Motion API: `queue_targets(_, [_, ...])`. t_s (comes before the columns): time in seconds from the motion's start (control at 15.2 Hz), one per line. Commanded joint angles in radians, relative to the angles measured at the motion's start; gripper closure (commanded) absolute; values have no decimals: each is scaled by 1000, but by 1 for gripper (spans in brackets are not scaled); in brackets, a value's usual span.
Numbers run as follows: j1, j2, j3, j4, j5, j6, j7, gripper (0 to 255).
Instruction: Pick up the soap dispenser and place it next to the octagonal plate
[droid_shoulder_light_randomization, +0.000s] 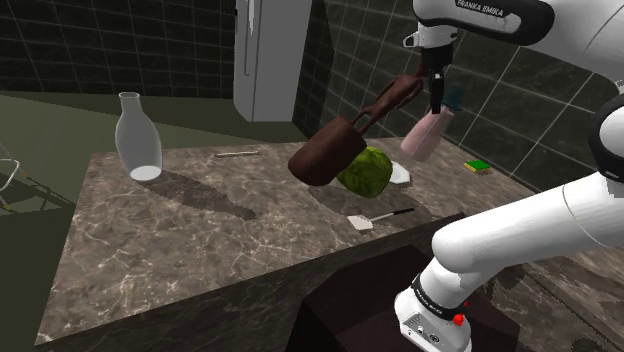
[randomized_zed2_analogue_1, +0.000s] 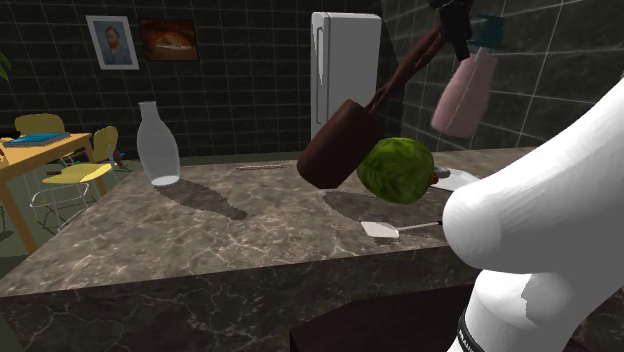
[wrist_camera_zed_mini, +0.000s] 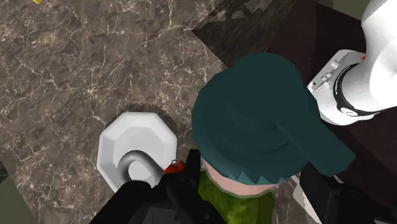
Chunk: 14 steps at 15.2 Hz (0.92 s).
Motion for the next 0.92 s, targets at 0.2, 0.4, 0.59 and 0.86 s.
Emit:
queue_targets(0.2, [-34,23,-85,51,-68,16,-127,255])
queue_targets(0.4, [-55,52,-138,98,-104,29,-205,255])
queue_targets(0.59, [-76,91,-190,156,-134,43,-283,255])
queue_targets(0.86, [-106,159,-260,250,-161,64,-390,255])
